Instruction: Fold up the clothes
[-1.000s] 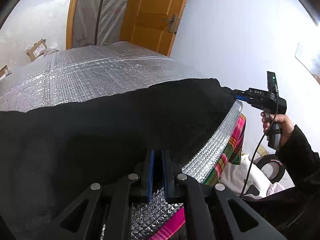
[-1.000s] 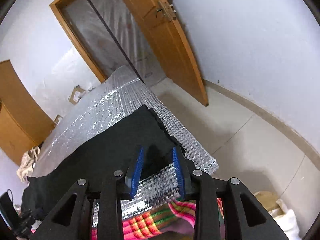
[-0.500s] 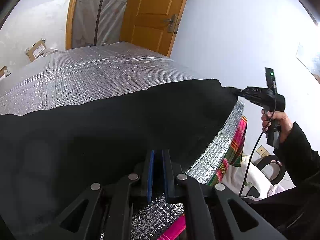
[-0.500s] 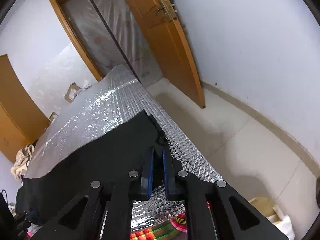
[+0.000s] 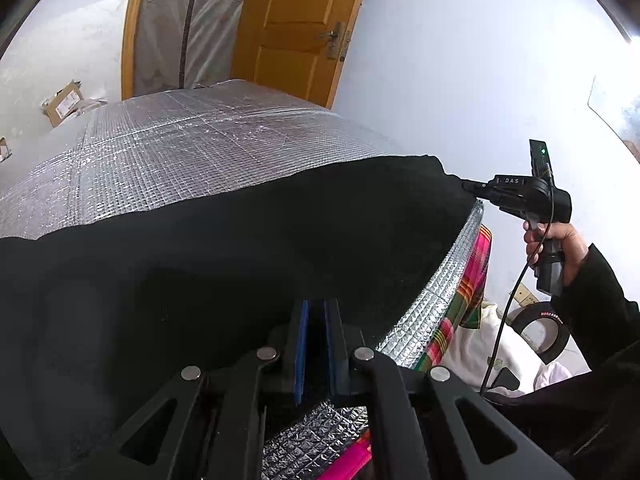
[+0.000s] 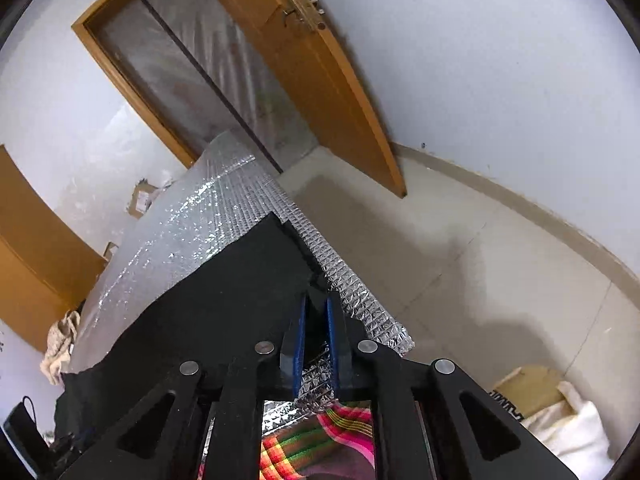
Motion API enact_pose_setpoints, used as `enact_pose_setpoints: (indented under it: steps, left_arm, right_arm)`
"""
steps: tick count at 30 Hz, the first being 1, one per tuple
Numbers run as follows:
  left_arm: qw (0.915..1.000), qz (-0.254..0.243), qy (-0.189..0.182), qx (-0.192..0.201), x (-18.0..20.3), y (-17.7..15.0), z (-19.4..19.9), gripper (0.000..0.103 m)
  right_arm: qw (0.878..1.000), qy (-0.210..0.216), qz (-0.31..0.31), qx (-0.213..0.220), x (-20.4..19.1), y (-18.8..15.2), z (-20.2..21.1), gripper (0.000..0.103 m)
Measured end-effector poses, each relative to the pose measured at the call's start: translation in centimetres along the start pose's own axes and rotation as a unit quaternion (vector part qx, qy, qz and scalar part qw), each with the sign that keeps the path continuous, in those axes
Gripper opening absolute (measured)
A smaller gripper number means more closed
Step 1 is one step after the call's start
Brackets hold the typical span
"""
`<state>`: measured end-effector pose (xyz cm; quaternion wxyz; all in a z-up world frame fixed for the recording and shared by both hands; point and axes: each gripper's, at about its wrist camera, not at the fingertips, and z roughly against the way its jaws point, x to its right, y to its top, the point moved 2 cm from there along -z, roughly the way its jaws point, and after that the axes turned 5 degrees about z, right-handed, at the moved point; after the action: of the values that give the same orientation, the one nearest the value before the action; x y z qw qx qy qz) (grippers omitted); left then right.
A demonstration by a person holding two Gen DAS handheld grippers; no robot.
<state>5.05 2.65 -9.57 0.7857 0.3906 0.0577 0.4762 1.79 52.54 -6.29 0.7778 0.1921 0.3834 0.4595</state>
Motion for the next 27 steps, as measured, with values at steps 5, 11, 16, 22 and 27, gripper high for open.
enact_pose_setpoints:
  steps: [5, 11, 16, 22, 27]
  left_arm:
    - [1.0, 0.002, -0.004, -0.002, 0.0, 0.1, -0.6, 0.007]
    - [1.0, 0.001, -0.005, -0.002, 0.2, 0.1, -0.5, 0.007]
    - [0.9999, -0.007, -0.013, -0.004, 1.0, 0.0, -0.7, 0.007]
    - [0.9995, -0.022, -0.02, -0.007, 2.1, -0.2, -0.7, 0.007]
    - [0.9998, -0.016, -0.011, -0.001, 1.6, -0.5, 0.4, 0.007]
  right_arm:
    - [1.0, -0.009, 0.02, 0.007, -0.2, 0.6, 0.1, 0.01]
    - [0.999, -0.035, 0.014, 0.013, 0.1, 1.1, 0.3, 0.013]
    - [0.996, -0.032, 0.064, 0.05, -2.5, 1.6, 2.1, 0.015]
    - [0.986, 0.055, 0.159, -0.009, -8.5, -0.7, -1.2, 0.021]
    - [0.992, 0.053, 0.116, -0.016, -7.2, 0.2, -3.7, 0.015]
